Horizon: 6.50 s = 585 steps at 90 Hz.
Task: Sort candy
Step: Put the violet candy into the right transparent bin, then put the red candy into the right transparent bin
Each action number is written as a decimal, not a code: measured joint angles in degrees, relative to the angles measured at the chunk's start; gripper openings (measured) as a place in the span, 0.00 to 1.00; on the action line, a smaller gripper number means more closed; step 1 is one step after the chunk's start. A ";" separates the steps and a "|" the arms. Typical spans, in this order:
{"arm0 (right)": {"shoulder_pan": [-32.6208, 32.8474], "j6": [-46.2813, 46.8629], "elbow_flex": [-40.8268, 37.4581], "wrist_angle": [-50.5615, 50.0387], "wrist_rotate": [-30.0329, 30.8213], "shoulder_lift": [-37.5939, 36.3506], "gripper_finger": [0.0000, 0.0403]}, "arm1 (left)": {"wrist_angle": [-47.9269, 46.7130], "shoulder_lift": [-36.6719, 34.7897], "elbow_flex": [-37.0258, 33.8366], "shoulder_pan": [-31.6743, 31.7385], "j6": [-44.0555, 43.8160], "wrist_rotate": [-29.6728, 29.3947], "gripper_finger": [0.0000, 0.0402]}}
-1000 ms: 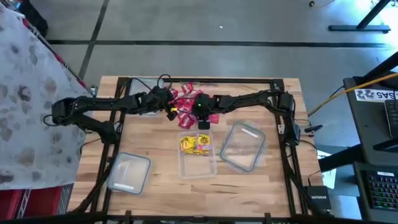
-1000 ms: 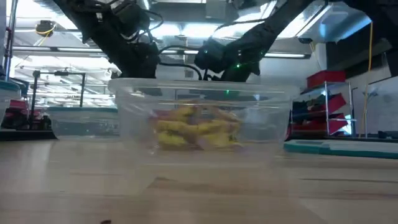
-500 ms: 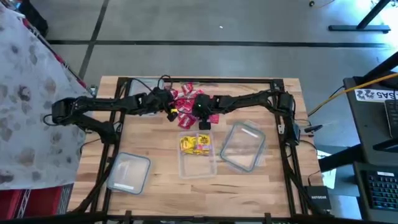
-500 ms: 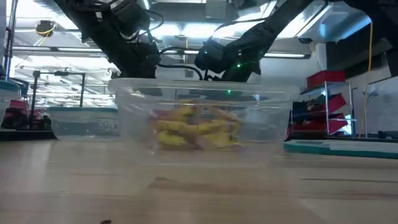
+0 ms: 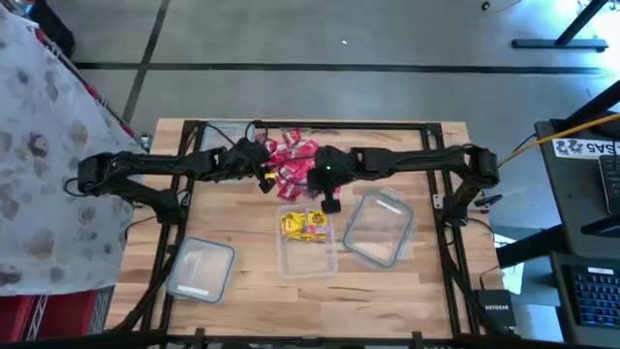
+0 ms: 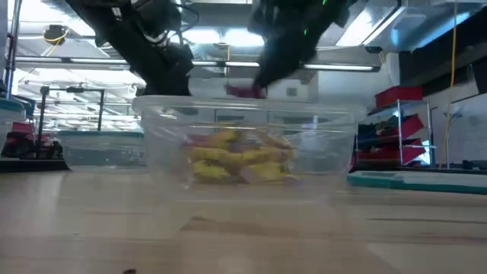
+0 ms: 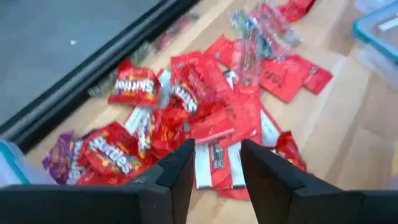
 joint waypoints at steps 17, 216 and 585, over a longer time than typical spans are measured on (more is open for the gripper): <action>7.56 -0.31 -0.09 2.96 -9.11 2.58 0.00 | 1.70 -0.14 0.00 -0.20 -0.06 0.09 0.29; -2.40 -13.51 11.35 -22.30 32.69 9.93 0.34 | 2.76 4.23 0.02 6.71 -4.96 8.32 0.29; 23.28 74.77 20.79 3.13 29.69 24.81 0.11 | -17.01 -11.72 0.00 -29.21 -15.91 -10.72 0.29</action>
